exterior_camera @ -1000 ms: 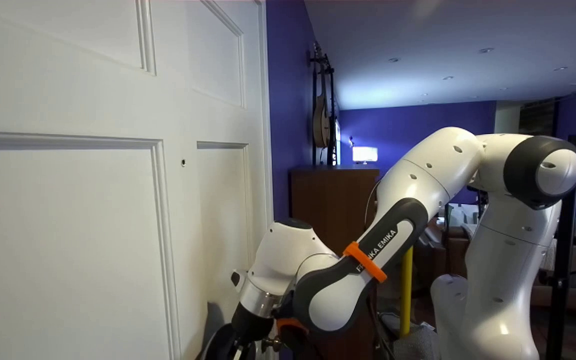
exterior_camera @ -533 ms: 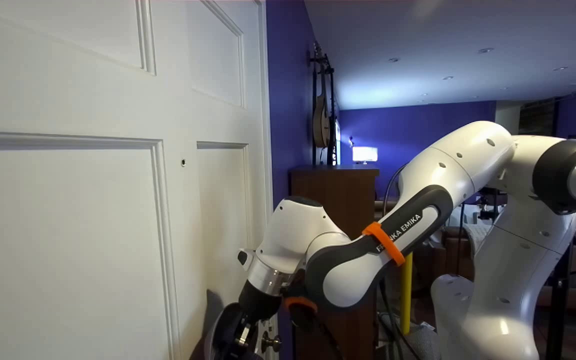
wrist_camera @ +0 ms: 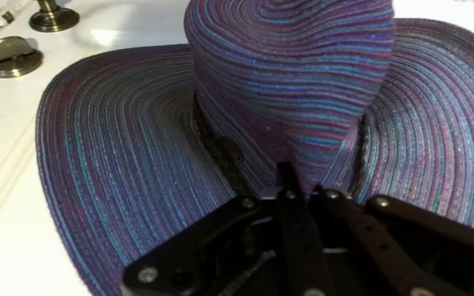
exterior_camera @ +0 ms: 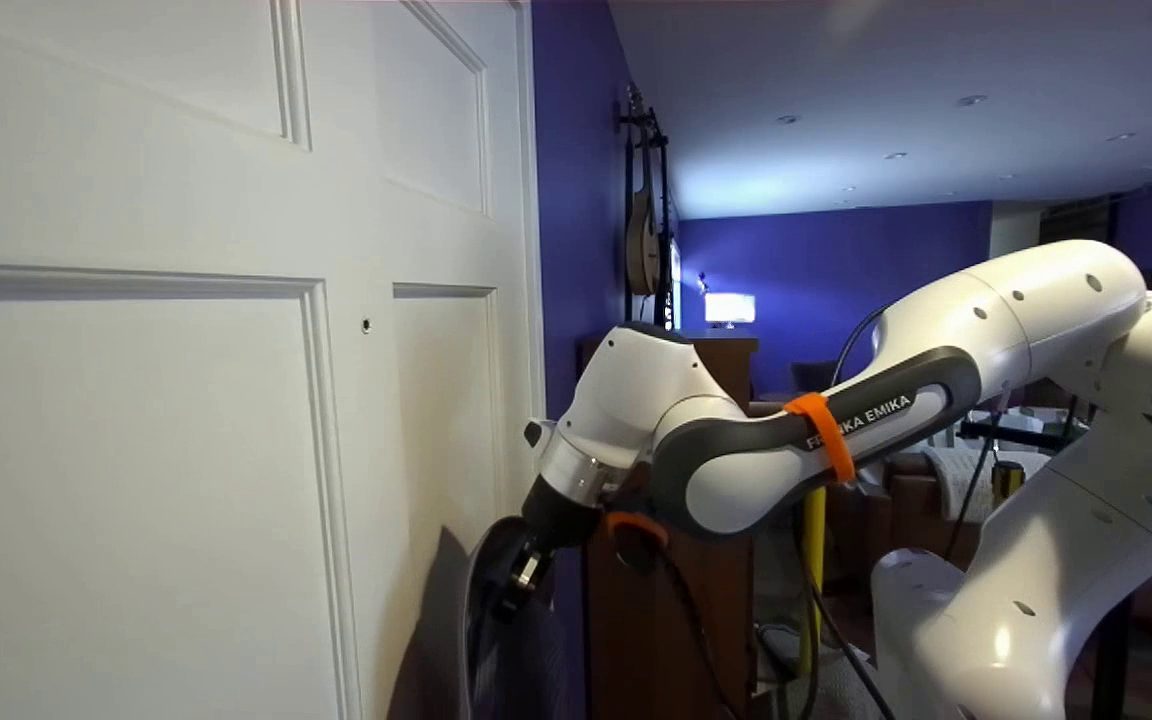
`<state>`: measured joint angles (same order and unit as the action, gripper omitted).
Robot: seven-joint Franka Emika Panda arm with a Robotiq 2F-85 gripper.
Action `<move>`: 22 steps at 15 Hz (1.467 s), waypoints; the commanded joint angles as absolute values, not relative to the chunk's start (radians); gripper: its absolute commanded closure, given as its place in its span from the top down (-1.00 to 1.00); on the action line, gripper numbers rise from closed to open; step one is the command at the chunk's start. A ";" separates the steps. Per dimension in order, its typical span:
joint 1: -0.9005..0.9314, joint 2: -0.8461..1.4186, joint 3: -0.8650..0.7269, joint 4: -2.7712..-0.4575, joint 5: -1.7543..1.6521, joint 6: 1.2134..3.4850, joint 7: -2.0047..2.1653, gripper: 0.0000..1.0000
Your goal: Put the hat on top of the cabinet
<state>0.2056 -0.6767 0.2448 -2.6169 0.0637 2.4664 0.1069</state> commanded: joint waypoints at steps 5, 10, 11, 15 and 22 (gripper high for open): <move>0.175 -0.750 0.230 -2.626 0.035 2.431 0.113 -0.91; 0.175 -0.750 0.230 -2.635 0.035 2.431 0.113 -0.91; 0.175 -0.750 0.230 -2.635 0.035 2.431 0.113 -0.91; 0.175 -0.750 0.230 -2.636 0.035 2.431 0.113 -0.91; 0.094 -0.826 0.186 -2.630 0.032 2.360 0.186 -0.98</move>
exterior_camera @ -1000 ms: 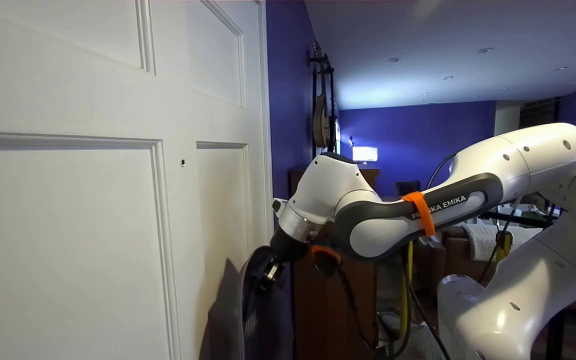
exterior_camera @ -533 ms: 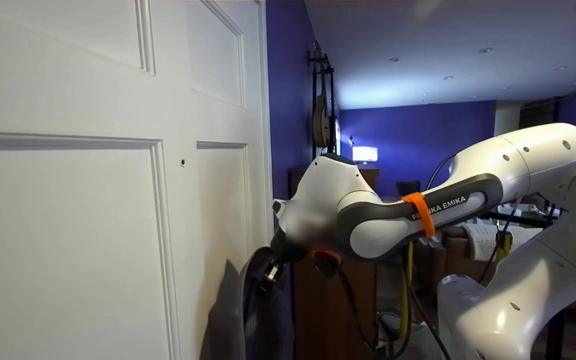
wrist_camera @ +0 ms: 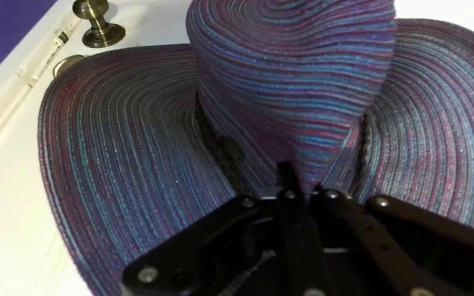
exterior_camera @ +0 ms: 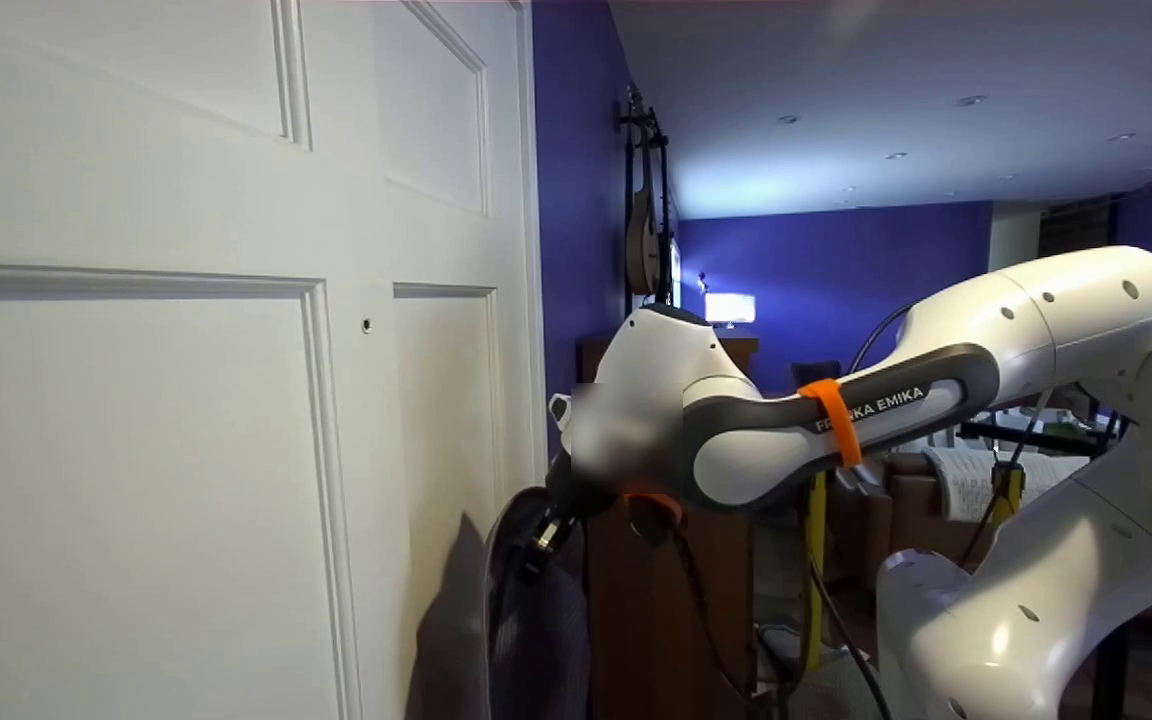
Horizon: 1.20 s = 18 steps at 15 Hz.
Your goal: Put the hat on top of the cabinet
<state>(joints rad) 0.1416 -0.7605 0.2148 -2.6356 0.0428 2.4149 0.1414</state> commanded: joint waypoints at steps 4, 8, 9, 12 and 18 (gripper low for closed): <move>-0.003 -0.886 0.110 -2.616 0.011 2.324 0.171 -0.98; -0.026 -0.874 0.076 -2.617 0.026 2.352 0.143 -0.91; -0.024 -0.872 0.075 -2.618 0.027 2.352 0.142 -0.91; -0.017 -0.864 0.089 -2.620 0.026 2.352 0.145 -0.91; -0.017 -0.863 0.089 -2.620 0.026 2.352 0.145 -0.91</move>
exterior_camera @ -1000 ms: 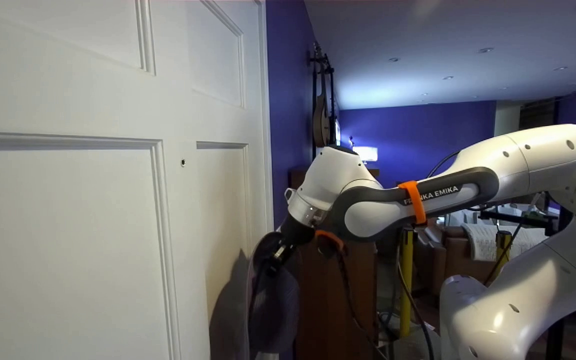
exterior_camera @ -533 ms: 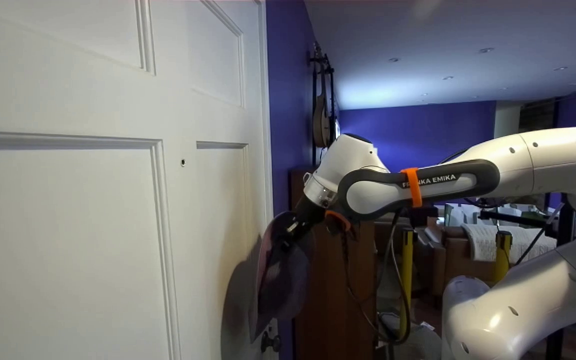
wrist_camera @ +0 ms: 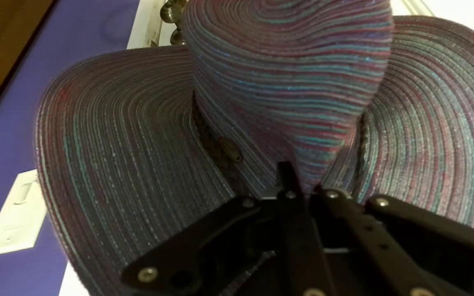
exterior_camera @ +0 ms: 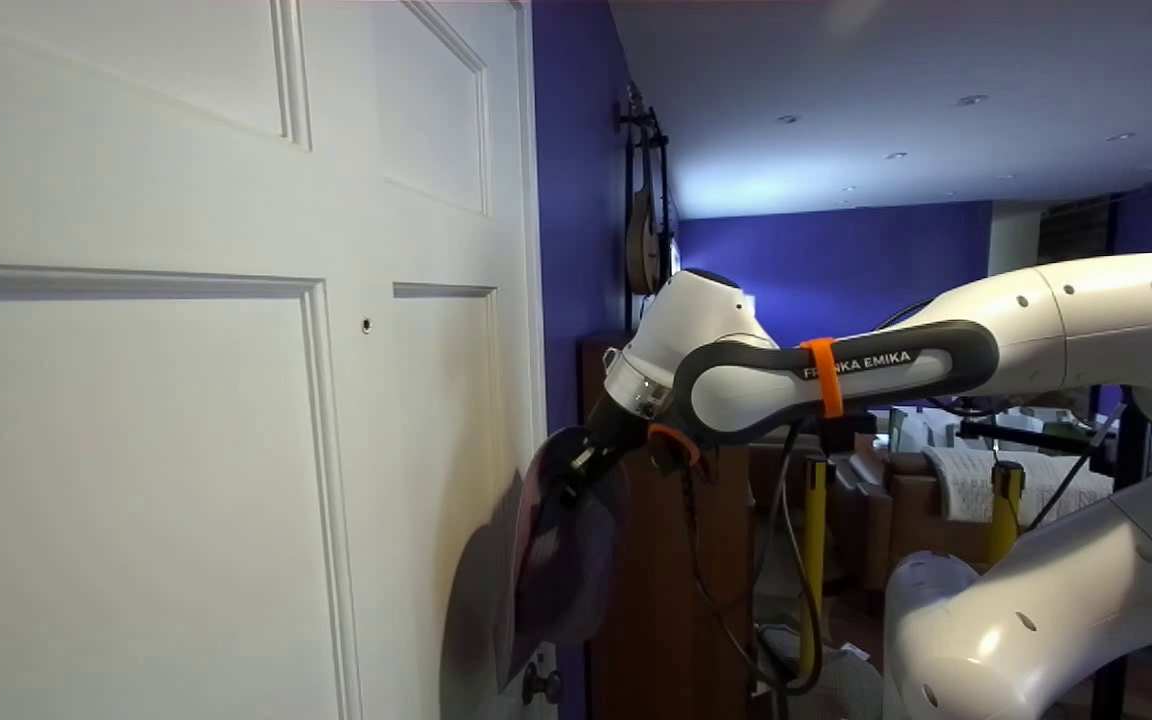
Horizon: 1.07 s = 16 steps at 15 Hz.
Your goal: Put the hat on top of the cabinet
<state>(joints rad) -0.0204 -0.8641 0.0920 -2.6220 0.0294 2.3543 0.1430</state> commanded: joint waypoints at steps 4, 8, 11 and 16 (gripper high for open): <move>-0.017 -0.863 0.089 -2.620 0.026 2.352 0.145 -0.91; -0.017 -0.863 0.089 -2.620 0.026 2.352 0.145 -0.91; -0.033 -0.848 0.093 -2.604 0.016 2.367 0.155 -0.98; -0.171 -0.781 0.059 -2.483 -0.012 2.422 0.216 -0.98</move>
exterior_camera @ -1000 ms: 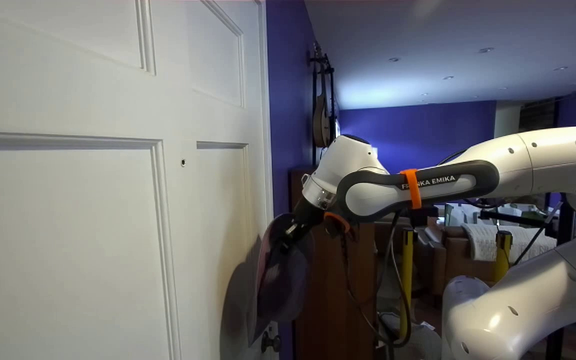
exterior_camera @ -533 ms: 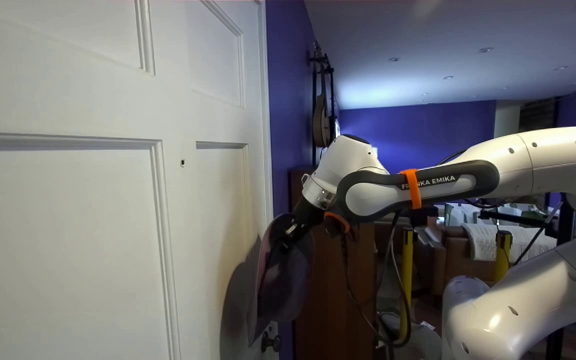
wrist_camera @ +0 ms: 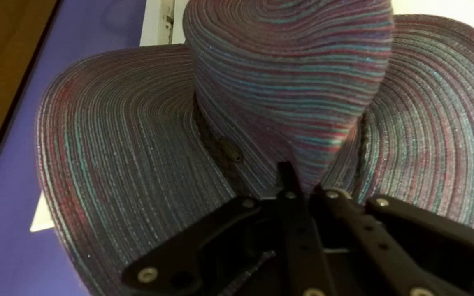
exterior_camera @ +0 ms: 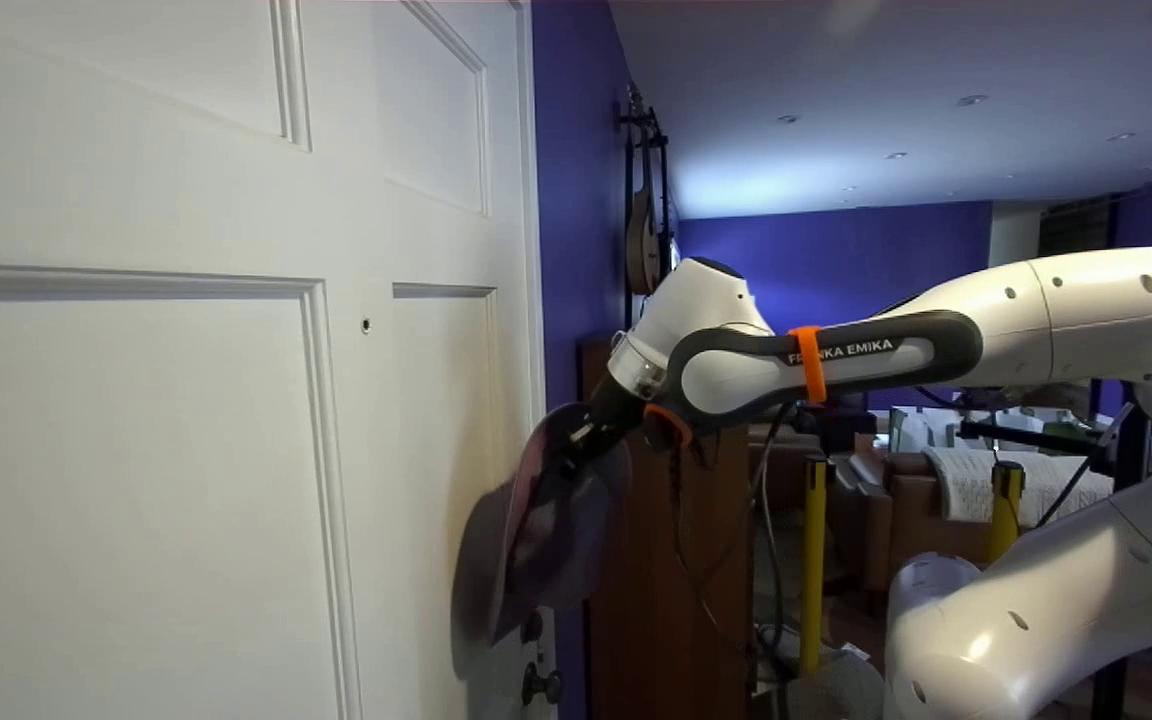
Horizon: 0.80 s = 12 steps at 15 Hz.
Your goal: Put the hat on top of the cabinet
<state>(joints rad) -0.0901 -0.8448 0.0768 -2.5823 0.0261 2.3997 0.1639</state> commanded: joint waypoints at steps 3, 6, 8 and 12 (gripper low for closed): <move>-0.280 -0.711 0.061 -2.382 -0.044 2.401 0.283 -0.98; -0.388 -0.638 0.078 -2.267 -0.104 2.344 0.384 -0.98; -0.435 -0.584 0.076 -2.194 -0.137 2.311 0.455 -0.98; -0.490 -0.487 0.054 -2.049 -0.178 2.248 0.595 -0.98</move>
<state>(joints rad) -0.4600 -0.5805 0.0600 -2.1927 -0.1326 2.3093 0.4781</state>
